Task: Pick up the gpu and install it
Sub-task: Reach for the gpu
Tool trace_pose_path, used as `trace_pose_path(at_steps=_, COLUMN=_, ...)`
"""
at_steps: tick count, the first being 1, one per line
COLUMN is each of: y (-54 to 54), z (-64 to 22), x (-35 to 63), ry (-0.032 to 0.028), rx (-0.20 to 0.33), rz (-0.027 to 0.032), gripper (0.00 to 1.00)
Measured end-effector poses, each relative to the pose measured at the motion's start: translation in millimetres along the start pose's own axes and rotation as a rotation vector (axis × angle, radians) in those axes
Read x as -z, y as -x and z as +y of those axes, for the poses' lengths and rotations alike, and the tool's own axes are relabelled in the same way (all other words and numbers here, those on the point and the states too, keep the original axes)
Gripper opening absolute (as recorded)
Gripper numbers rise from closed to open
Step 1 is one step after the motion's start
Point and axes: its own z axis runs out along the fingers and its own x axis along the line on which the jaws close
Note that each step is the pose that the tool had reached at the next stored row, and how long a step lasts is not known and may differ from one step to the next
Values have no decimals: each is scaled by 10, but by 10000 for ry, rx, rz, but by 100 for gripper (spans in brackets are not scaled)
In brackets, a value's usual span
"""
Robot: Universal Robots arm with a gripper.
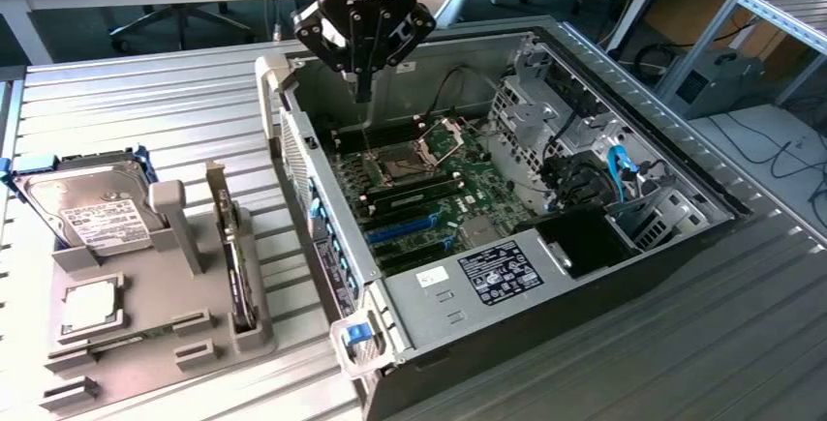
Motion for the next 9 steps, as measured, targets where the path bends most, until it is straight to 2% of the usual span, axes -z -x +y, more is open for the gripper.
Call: trace_pose_path(at_steps=9, y=-52, z=-4, x=1, ry=0, rx=0, rz=0, gripper=11)
